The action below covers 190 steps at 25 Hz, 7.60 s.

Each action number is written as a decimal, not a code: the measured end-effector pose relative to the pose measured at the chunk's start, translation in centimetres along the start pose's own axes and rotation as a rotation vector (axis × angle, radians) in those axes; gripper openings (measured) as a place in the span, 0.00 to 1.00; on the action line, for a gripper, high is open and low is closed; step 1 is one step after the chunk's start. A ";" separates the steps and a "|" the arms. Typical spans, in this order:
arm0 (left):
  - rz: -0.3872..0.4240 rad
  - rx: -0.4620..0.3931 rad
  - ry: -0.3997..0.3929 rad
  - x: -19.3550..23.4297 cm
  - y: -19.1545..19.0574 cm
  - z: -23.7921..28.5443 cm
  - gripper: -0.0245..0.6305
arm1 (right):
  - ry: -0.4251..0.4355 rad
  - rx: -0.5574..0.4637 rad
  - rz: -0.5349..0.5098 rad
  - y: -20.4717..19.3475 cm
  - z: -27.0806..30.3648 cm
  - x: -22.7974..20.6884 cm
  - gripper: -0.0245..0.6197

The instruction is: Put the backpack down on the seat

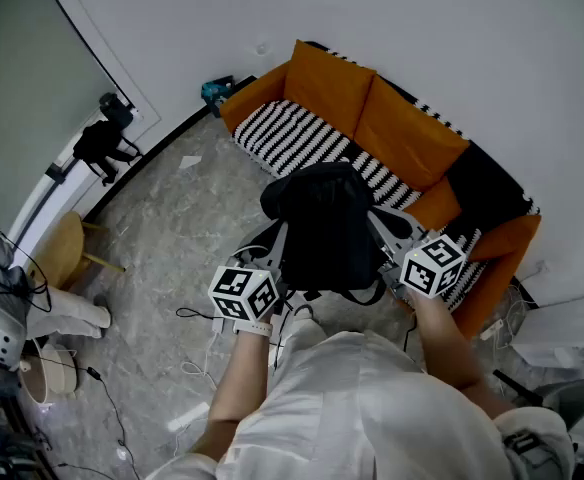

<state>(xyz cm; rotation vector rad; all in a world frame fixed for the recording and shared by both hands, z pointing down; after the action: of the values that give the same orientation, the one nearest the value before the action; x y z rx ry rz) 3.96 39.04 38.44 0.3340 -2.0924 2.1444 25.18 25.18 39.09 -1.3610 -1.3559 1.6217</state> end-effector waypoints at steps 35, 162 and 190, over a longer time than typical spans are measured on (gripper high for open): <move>-0.049 0.029 -0.087 0.3 -0.6 4.7 0.07 | -0.045 -0.028 0.080 0.4 0.2 -4.0 0.07; -0.196 0.670 -0.407 33.9 -16.7 63.6 0.08 | -0.591 0.273 0.419 -12.6 35.1 -49.5 0.07; -0.233 0.747 -0.348 33.1 -20.8 63.8 0.08 | -0.645 0.400 0.349 -14.7 33.7 -50.5 0.07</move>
<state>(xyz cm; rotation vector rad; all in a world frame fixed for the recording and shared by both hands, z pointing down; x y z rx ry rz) -18.59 -26.02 67.70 1.0229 -1.1804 2.7701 5.13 -26.97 67.04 -0.8932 -1.0507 2.5581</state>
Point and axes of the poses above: the fingertips, and each gripper's own axes: z forward along the fingers, x to its left, y out of its top, the point moved 7 cm from there along -z, backward along the fingers, and after that the axes turned 8 degrees about -x, right-handed, at the moved point
